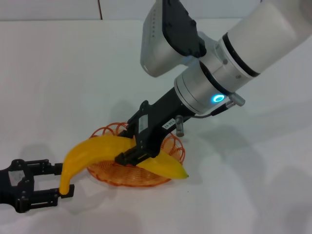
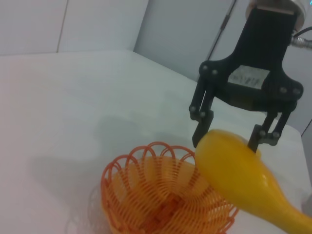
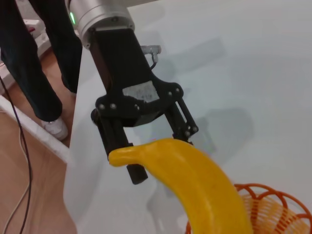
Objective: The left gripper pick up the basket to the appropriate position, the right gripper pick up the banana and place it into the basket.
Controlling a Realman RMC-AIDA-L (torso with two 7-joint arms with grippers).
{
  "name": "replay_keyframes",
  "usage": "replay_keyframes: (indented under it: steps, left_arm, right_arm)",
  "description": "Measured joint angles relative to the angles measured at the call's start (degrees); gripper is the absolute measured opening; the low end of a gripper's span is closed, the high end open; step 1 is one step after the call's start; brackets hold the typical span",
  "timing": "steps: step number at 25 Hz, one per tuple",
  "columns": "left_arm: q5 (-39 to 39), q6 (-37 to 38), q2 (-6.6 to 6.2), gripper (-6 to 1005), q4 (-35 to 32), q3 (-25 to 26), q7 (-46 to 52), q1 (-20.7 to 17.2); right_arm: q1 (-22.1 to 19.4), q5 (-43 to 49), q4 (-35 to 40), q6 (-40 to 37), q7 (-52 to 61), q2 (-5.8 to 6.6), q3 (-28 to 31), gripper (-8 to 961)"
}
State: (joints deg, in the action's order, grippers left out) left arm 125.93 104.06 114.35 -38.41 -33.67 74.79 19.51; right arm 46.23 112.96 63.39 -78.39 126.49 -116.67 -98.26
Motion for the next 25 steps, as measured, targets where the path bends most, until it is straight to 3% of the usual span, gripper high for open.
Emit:
replay_keyframes:
  steps: [10,20,22,25]
  left_arm:
    - [0.0,0.0,0.00,666,0.0,0.0,0.0,0.0]
    - [0.0,0.0,0.00,667,0.0,0.0,-0.2,-0.1]
    - [-0.1,0.3,0.00,667,0.0,0.0,-0.9,-0.3]
    - [-0.4,0.4,-0.09,665,-0.1,0.1,-1.1,-0.5]
  right_arm:
    - [2.1,0.0,-5.4,1.8,-0.1,0.07,0.9,678]
    - [1.7,-0.1,-4.9,-0.1,-2.5,0.27,2.7,702]
    - [1.0,-0.1,-4.6,-2.6,-5.4,0.36,4.3,711]
    - [-1.5,0.2,-4.1,-8.7,-10.6,0.64,11.5,725]
